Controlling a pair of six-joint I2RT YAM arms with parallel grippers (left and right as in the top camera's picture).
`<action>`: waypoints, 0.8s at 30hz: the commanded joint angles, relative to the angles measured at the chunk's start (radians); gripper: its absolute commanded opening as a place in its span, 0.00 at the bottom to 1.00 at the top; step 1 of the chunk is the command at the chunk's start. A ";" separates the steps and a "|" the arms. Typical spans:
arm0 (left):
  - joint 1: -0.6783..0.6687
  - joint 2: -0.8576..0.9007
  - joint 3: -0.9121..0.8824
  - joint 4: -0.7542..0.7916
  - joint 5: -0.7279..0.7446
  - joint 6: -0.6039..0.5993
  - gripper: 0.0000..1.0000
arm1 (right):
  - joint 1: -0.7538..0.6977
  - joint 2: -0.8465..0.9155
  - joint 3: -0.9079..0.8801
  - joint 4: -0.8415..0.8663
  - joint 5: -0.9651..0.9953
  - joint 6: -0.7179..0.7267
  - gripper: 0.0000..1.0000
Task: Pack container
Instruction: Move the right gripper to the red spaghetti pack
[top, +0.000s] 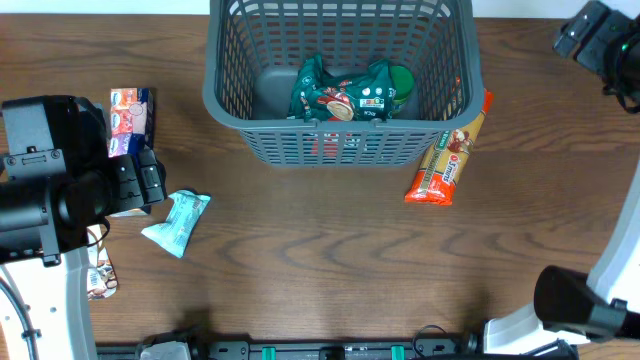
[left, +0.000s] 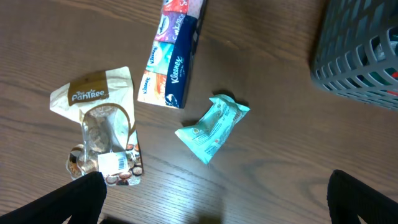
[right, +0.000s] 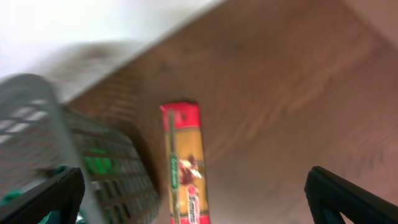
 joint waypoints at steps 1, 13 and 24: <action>0.005 0.004 0.001 -0.002 0.000 0.003 0.99 | -0.009 0.039 -0.051 -0.024 0.018 0.109 0.99; 0.005 0.004 0.001 -0.005 0.000 0.003 0.99 | 0.014 0.046 -0.491 0.151 -0.167 0.135 0.99; 0.005 0.004 0.001 -0.006 -0.001 0.003 0.99 | 0.097 0.047 -0.703 0.356 -0.166 0.143 0.99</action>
